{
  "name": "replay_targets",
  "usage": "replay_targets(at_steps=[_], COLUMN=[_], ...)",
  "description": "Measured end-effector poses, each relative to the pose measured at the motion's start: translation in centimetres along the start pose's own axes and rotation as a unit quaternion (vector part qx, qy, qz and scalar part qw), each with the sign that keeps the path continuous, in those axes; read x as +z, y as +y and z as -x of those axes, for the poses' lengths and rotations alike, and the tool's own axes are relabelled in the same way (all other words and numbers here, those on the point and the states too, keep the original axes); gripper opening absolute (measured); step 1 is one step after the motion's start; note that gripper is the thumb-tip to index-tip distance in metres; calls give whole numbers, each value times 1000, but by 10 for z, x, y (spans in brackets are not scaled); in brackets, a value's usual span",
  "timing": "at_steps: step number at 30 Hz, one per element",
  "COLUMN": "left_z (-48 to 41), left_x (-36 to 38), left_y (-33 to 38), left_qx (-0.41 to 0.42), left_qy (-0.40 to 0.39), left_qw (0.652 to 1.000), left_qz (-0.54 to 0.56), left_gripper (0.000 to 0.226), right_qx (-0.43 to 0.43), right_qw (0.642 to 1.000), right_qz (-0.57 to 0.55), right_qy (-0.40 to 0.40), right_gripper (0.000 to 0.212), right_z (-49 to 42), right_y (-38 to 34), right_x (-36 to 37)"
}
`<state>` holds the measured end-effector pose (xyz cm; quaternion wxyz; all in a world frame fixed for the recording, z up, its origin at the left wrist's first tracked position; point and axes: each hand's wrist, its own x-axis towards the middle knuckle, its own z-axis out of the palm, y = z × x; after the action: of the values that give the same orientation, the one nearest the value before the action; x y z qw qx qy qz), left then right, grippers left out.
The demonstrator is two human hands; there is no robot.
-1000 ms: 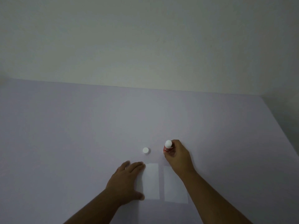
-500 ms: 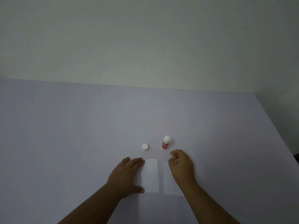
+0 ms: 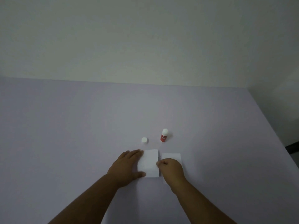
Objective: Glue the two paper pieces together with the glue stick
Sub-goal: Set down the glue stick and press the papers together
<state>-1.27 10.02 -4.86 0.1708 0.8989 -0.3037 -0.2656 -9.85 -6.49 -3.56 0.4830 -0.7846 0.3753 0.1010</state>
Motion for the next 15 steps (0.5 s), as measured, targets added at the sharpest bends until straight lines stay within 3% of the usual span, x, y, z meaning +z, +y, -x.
replay_targets(at_steps=[3, 7, 11, 15], left_z=[7, 11, 10, 10], left_x=[-8, -10, -9, -4], left_y=[8, 27, 49, 71], left_qx=[-79, -159, -167, -174], left_qy=[78, 46, 50, 96], left_qw=[968, 860, 818, 831], left_qz=[225, 483, 548, 519], left_gripper=[69, 17, 10, 6], right_qx=[27, 34, 28, -68], right_qw=[994, 987, 988, 982], right_qz=[-107, -159, -147, -87], right_qy=[-4, 5, 33, 152], right_gripper=[14, 13, 17, 4], right_z=[3, 8, 15, 25], right_y=[1, 4, 9, 8], right_x=[-9, -19, -29, -35])
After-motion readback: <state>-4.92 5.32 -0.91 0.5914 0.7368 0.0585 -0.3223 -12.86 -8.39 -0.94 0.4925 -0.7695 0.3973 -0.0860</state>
